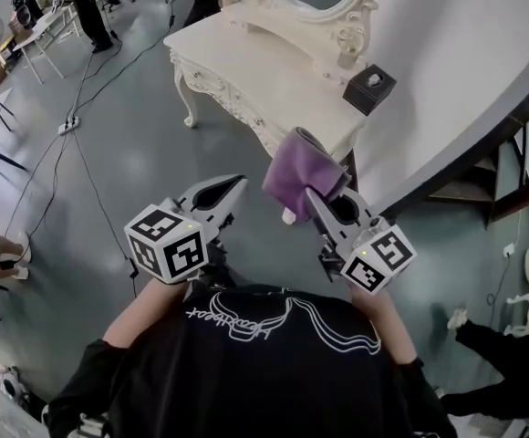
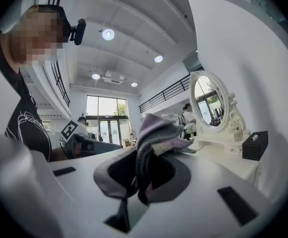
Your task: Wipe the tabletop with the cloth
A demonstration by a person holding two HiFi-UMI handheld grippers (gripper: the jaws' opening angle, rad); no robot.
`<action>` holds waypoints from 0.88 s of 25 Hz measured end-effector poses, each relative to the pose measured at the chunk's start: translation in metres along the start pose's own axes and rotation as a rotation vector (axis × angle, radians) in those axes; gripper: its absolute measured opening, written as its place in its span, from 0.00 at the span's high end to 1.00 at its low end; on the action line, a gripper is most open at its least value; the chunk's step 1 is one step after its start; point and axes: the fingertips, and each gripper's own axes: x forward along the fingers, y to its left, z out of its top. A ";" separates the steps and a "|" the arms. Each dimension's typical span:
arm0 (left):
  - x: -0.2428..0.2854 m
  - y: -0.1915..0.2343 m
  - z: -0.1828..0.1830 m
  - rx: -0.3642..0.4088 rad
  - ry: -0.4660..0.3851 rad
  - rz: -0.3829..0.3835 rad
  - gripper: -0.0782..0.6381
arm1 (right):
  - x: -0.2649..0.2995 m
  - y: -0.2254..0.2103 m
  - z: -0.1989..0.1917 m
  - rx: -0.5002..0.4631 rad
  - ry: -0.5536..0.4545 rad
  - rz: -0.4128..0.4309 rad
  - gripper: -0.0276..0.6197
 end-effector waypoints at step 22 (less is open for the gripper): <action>0.040 0.319 0.085 -0.110 0.091 0.059 0.89 | 0.309 -0.104 -0.033 0.139 0.079 -0.067 0.88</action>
